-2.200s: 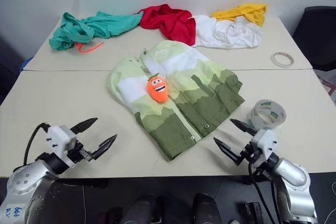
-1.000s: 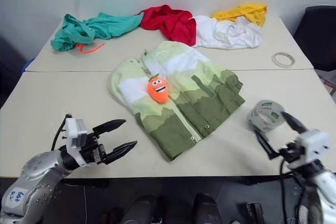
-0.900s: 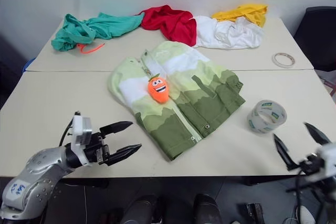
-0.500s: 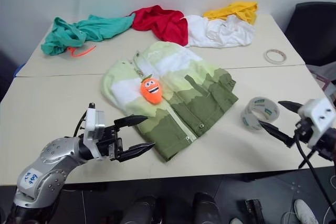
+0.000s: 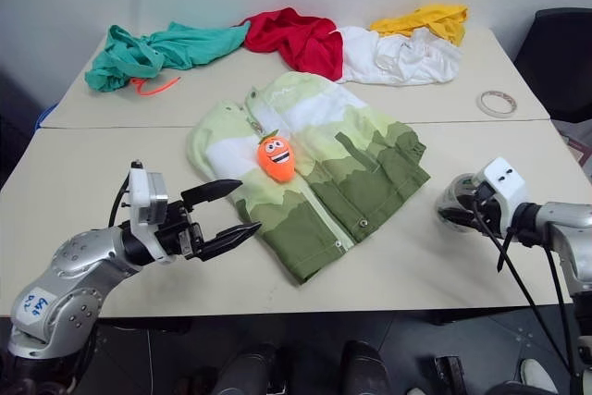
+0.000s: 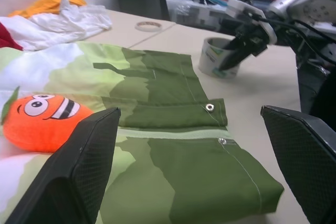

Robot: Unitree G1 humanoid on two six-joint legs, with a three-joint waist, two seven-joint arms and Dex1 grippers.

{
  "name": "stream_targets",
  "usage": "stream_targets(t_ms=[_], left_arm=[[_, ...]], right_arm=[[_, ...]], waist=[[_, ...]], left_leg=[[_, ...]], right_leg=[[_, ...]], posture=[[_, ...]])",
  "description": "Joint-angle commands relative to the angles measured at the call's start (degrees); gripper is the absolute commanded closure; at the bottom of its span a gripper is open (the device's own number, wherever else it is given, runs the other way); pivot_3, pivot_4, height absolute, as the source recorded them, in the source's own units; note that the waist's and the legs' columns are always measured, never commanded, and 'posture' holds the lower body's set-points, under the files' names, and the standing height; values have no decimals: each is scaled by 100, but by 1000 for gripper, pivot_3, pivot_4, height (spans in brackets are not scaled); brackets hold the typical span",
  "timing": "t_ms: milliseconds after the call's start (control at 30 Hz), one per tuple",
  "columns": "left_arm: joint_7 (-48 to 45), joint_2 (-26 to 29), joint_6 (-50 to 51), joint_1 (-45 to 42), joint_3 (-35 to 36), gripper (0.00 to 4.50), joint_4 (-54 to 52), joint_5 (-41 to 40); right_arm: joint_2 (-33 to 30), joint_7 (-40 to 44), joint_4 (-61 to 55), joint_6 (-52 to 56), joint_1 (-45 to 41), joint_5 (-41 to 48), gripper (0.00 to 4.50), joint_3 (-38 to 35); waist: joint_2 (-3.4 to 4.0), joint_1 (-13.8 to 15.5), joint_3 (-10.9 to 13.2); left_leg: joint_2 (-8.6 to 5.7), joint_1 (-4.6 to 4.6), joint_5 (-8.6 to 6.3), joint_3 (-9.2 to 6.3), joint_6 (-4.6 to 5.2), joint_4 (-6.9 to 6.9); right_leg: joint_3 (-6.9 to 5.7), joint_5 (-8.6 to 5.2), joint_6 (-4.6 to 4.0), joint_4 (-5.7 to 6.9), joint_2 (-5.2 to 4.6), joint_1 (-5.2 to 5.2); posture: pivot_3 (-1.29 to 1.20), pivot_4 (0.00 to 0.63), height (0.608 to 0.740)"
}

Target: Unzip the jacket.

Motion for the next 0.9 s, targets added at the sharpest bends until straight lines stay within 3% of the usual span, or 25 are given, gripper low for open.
stream_targets(t_ms=[33, 167, 267, 433, 567, 733, 900], left_arm=[[-80, 26, 7, -57, 16, 0, -97, -103], [207, -120, -4, -106, 74, 0, -7, 13], [259, -189, -15, -129, 90, 0, 54, 0], [283, -306, -151, -236, -11, 0, 295, 163], [335, -405, -108, -149, 12, 0, 293, 161], [401, -431, -155, 60, 114, 0, 268, 231], [496, -498, -376, 319, 326, 0, 438, 366]], right_arm=[[-330, 144, 60, 19, 182, 88, 4088, -528], [-857, 355, 871, -257, 31, -60, 4221, -854], [-1119, 300, 2038, -736, -671, -454, 4221, -567], [-757, -300, 4035, -1648, -2192, -1177, 4221, -108], [-561, -205, 4975, -2184, -2741, -1359, 4221, -30], [-543, -261, 5423, -2609, -2888, -1418, 2485, -159], [-682, 335, 4869, -3220, -2164, -879, 956, -758]], waist=[[0, 9, 0], [8, 6, 4], [11, -26, 5], [10, -168, 5], [10, -170, 5], [16, -149, 6], [16, -131, 6]], left_leg=[[0, 0, 0, 0, 0, 0], [-4, 0, 1, 2, 2, -1], [-10, 1, 4, 9, 8, -2], [-2, 14, 8, 17, -2, -11], [10, 11, 7, 20, -11, -17], [16, 2, 6, 20, -13, -14], [16, 3, 6, 13, -13, -3]], right_leg=[[0, 0, 0, 0, 0, 0], [1, 0, 0, 1, -1, 0], [8, 3, 6, 1, -5, -2], [15, 4, 6, 0, 3, -1], [17, 3, 5, -3, 27, -3], [19, 3, 5, 3, 59, -4], [20, 3, 5, -13, 56, 0]], posture=[[0, 150, 740], [0, 150, 740], [0, 150, 740], [0, 150, 740], [0, 150, 740], [0, 150, 740], [0, 150, 740]])
